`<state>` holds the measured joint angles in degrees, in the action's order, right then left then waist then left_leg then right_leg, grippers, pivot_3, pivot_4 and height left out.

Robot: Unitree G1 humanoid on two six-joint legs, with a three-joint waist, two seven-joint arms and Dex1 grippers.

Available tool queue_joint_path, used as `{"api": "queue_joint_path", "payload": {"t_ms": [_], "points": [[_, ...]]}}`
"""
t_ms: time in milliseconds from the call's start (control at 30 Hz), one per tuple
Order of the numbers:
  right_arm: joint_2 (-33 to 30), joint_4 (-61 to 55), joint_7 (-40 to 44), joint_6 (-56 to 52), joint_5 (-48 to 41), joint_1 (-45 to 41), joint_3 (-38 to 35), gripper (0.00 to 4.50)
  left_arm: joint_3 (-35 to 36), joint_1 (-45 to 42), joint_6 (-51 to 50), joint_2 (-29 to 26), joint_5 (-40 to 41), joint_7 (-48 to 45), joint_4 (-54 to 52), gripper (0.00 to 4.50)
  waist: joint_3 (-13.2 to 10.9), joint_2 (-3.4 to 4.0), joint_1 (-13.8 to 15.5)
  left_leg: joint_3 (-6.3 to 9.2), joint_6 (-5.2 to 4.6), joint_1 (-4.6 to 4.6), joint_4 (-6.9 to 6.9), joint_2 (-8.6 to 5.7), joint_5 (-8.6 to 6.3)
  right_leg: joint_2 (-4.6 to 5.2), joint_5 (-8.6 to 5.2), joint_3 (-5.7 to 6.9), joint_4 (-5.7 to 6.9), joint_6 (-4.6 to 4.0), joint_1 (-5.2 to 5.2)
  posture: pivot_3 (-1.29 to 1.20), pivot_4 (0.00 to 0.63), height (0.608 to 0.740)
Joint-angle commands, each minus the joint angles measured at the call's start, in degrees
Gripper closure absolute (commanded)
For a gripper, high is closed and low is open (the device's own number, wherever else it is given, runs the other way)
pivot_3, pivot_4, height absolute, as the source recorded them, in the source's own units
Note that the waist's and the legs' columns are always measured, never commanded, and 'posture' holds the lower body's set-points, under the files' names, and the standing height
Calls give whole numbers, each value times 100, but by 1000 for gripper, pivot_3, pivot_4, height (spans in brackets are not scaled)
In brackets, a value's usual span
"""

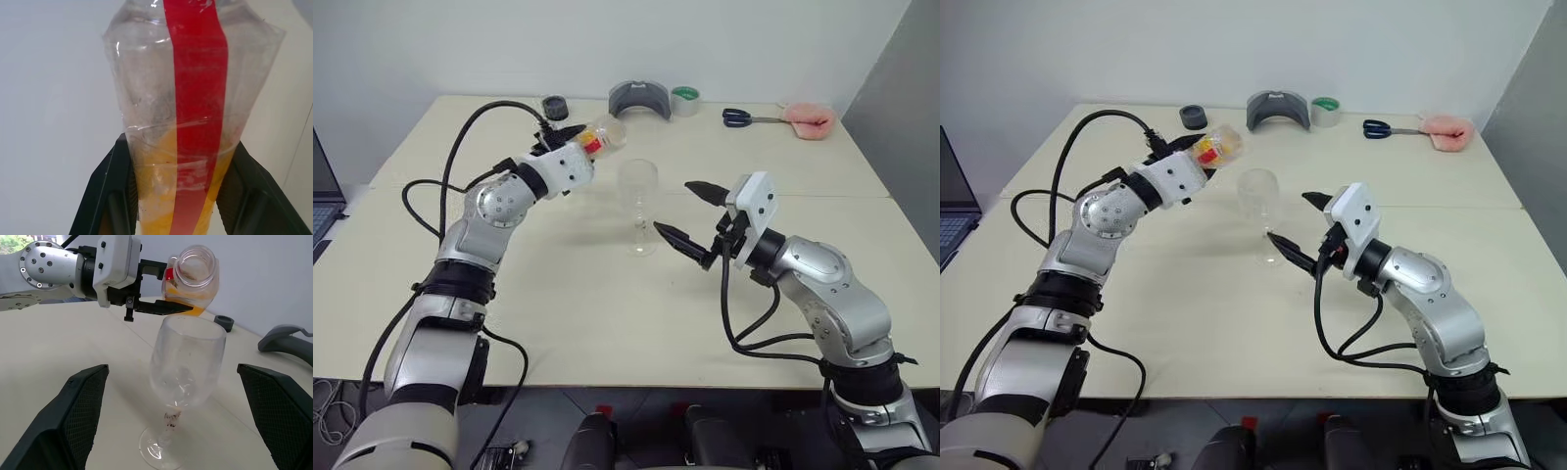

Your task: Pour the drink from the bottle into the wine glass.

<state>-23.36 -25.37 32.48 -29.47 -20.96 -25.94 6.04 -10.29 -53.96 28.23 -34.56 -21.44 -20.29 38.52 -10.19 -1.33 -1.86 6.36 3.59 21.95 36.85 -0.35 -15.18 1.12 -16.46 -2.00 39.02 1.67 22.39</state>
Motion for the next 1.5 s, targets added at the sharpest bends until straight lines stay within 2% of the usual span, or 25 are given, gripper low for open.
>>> {"api": "queue_joint_path", "payload": {"t_ms": [33,300,567,967,1500], "points": [[-61,-166,236,276,-243,93,-311,0,-38,-366,414,-155,-289,424,189,2801,0,0,-1,-1,0,0,0,-1,0,0,0,-1,0,0,0,0,150,740],[-626,-193,896,46,-828,120,-716,0,-296,-748,1002,-278,-780,849,826,2801,-1,-2,-2,-2,-1,-1,1,-1,0,-1,0,0,2,1,0,0,150,740],[-1070,-44,1100,-69,-1059,117,-1005,0,-528,-1023,1345,-401,-1220,1305,1151,2801,-3,-4,-2,-3,-1,2,2,-1,0,0,0,0,2,1,0,0,150,740],[-1138,31,1045,-7,-990,57,-1059,0,-825,-1320,1597,-593,-1871,2165,1362,2801,-4,-4,-3,-4,-1,2,2,-1,0,0,0,-1,3,2,0,0,150,740],[-1172,54,1129,13,-986,12,-986,0,-1046,-1537,1665,-698,-2214,2642,1582,2801,-4,-5,-1,-6,-1,2,4,-2,0,1,1,-2,4,2,0,0,150,740]]}}
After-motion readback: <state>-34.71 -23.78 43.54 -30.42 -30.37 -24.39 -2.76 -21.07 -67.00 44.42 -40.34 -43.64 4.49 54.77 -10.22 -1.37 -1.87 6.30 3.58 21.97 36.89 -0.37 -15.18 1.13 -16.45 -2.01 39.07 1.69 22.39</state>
